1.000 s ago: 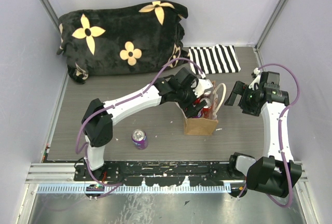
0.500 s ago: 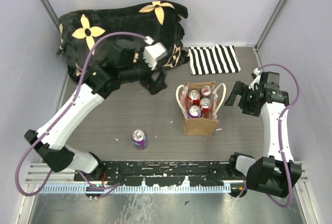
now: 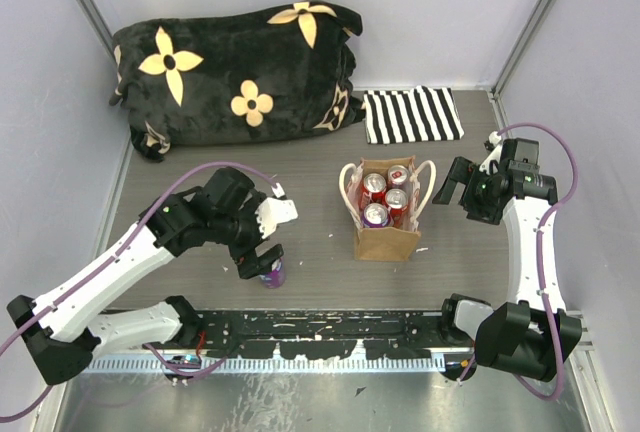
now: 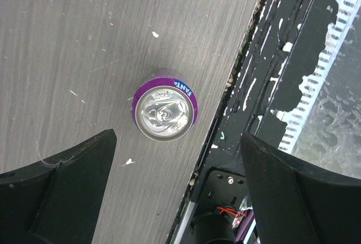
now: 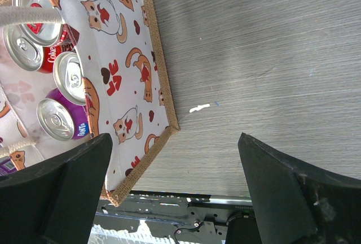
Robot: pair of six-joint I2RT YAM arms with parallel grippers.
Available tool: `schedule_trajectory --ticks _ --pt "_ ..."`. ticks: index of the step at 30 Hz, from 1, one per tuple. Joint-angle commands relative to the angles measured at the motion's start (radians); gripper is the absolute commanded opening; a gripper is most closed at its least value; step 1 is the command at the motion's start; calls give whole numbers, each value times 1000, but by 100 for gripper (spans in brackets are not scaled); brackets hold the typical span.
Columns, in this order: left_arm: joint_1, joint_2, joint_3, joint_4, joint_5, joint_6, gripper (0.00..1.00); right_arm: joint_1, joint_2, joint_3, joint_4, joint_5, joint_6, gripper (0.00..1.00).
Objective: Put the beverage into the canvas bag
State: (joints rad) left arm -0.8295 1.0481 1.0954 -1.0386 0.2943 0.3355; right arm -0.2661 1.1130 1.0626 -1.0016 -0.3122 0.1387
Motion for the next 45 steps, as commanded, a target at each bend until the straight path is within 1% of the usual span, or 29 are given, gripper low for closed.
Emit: schedule_trajectory --ticks 1,6,14,19,23,25,27,28,30,31,33,34,35,36,37,40,42,45 --pt "-19 47 -35 8 -3 -6 98 -5 -31 21 8 -7 4 100" --pt "-37 106 -74 91 -59 -5 98 -5 -36 30 -2 -4 1 100" --pt "-49 171 -131 162 -120 -7 98 -5 -33 41 -4 -4 -1 100" --pt "-55 187 -183 187 -138 -8 98 -5 -31 44 -5 -5 -2 100" --pt "-58 194 -189 189 -154 -4 98 -5 -28 49 -6 -7 0 100" --pt "-60 206 -188 178 -160 2 100 -5 -26 54 -5 -7 0 100" --pt "-62 214 -186 181 -162 2 95 -5 -26 54 -5 -7 -1 100" --pt "-62 214 -184 186 -159 0 90 -4 -27 53 -6 -7 -1 100" --pt "-62 214 -181 193 -151 -5 77 -4 -28 50 -6 -5 -1 100" --pt "-62 239 -178 192 -147 -6 70 -4 -30 48 -6 -4 0 100" --pt "-63 256 -165 179 -142 -9 49 -4 -33 45 -6 -2 0 100" --pt "-63 258 -156 169 -141 -11 37 -4 -34 43 -7 -2 -1 100" --pt "-62 260 -144 159 -142 -12 19 -5 -33 42 -7 -1 0 100" --pt "-62 260 -130 146 -146 -13 7 -4 -34 42 -7 -1 0 100" --pt "-62 261 -110 134 -160 -13 1 -5 -34 40 -5 -1 0 100" --pt "-44 261 -18 108 -202 6 0 -5 -36 38 -6 -2 1 100" --pt "-4 271 60 110 -216 21 0 -5 -35 35 -4 -3 -1 100" --pt "59 341 226 106 -223 25 0 -5 -37 23 4 -9 1 100"
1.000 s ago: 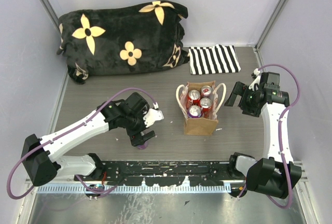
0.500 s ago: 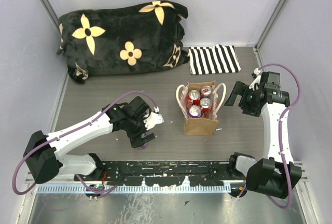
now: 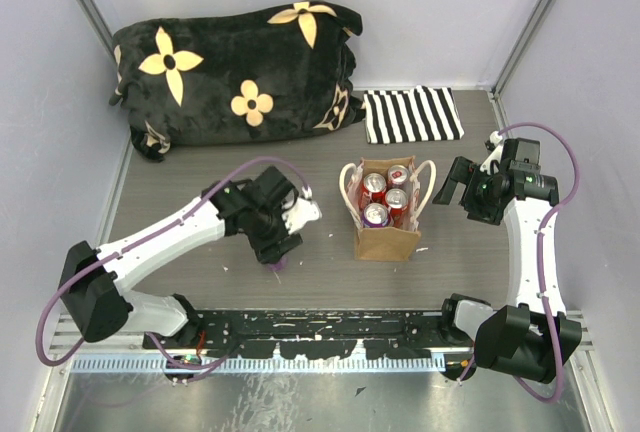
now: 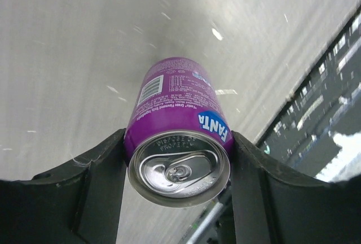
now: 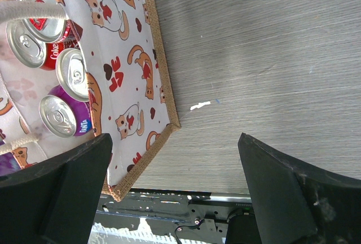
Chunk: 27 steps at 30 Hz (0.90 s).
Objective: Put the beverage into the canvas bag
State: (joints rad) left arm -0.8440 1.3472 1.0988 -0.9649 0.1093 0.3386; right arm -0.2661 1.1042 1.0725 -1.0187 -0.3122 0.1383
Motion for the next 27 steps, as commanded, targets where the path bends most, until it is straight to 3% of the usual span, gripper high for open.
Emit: schedule_trajectory --ticks 1,8,15,18,27 --pt "95 89 317 29 -42 19 0 -5 -28 12 20 -12 2 100" --pt "153 358 910 36 -83 -18 0 -5 -34 21 14 -15 1 100" --pt "124 639 1502 -41 17 -151 0 -5 -42 24 6 -12 3 100" --pt "55 650 1510 3 41 -167 0 -5 -43 25 2 -10 3 100" --pt "-160 565 1184 155 -2 -134 0 -5 -43 30 -1 -7 2 100"
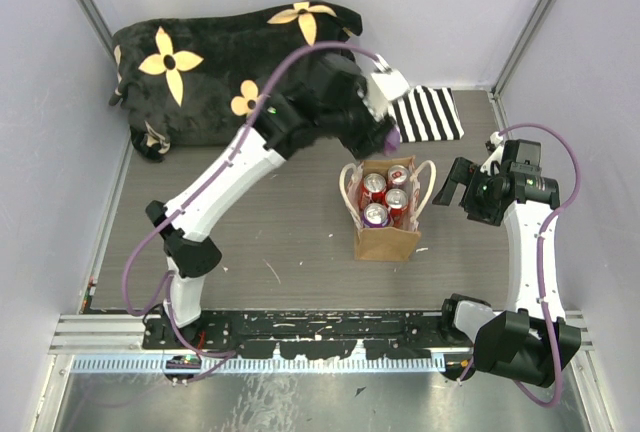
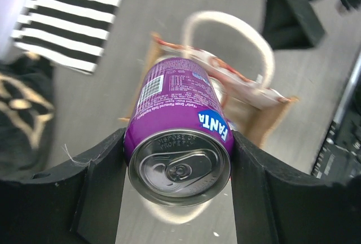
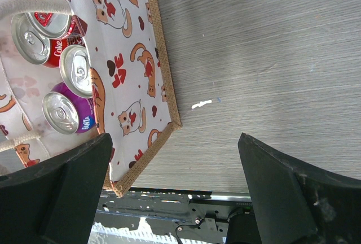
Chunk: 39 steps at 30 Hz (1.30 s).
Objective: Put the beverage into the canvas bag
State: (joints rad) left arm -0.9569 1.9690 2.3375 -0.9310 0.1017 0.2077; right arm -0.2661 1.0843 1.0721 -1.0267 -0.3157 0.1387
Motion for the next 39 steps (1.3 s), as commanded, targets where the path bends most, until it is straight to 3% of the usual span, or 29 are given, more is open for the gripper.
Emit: schedule_trajectory --ticks 1,28,39 --pt "-60 -57 -73 130 -4 -3 0 -5 -22 31 7 -3 1 100" --pt "-230 -17 -363 167 2 -21 0 -5 -15 23 13 -2 -9 100" --pt "-232 89 -282 149 -4 -7 0 -4 -14 19 14 1 -6 100"
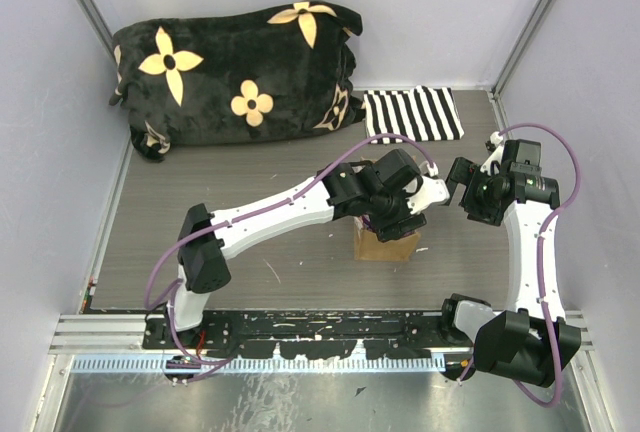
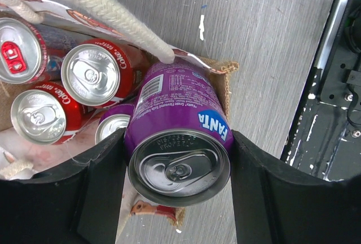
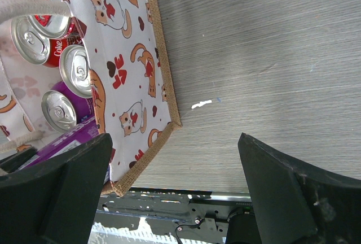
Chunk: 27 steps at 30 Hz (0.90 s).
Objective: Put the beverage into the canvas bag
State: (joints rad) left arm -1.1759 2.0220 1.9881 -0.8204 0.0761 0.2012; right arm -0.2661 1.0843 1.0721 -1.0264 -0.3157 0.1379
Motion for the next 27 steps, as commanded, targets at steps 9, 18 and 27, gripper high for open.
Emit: schedule_trajectory --ticks 9,18,27 --pt "10 106 125 -12 96 -25 0 -5 -11 15 16 0 -5 100" --pt "76 110 215 -136 229 -154 0 -4 -10 -9 33 -11 3 100" --pt "80 138 247 -181 243 -278 0 -4 -11 -16 37 -12 4 100"
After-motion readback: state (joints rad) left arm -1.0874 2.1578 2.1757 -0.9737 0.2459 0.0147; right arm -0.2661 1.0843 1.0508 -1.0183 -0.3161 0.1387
